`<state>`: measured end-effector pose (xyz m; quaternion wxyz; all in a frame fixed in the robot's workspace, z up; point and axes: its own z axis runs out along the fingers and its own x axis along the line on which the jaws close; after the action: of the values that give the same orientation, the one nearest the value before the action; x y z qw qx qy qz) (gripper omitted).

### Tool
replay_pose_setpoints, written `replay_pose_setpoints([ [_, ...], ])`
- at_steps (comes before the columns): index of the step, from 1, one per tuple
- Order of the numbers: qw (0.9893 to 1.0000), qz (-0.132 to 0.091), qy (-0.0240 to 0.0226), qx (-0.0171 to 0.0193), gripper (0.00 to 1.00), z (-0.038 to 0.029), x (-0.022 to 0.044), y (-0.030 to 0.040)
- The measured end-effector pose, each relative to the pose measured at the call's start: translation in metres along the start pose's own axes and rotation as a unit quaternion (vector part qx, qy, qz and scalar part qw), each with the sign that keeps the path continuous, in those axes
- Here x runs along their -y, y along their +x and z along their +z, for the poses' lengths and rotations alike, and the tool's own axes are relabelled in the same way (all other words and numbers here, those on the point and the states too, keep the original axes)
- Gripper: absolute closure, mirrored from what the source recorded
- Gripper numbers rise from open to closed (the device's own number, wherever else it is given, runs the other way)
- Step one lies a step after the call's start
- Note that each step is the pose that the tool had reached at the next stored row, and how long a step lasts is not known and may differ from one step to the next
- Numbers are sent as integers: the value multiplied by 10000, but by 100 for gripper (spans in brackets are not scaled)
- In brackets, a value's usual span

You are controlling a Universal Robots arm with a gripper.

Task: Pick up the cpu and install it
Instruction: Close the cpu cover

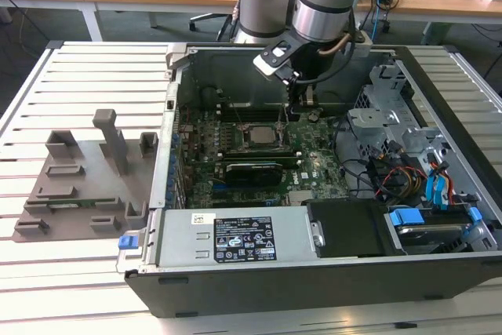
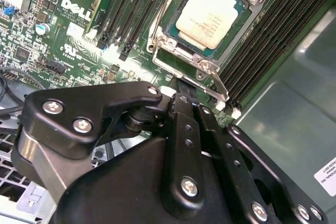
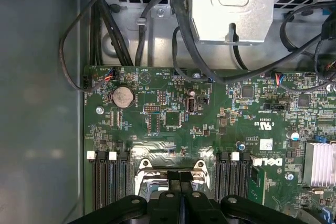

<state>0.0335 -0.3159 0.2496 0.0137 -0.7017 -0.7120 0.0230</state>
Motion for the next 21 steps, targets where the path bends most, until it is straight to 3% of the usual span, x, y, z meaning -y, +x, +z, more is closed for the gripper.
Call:
replay_pose_setpoints([
  [7,10000,-2,0,0,89,10,94,2],
  [13,10000,-1,0,1,89,69,252,5],
  [21,10000,-2,0,1,89,307,566,23],
])
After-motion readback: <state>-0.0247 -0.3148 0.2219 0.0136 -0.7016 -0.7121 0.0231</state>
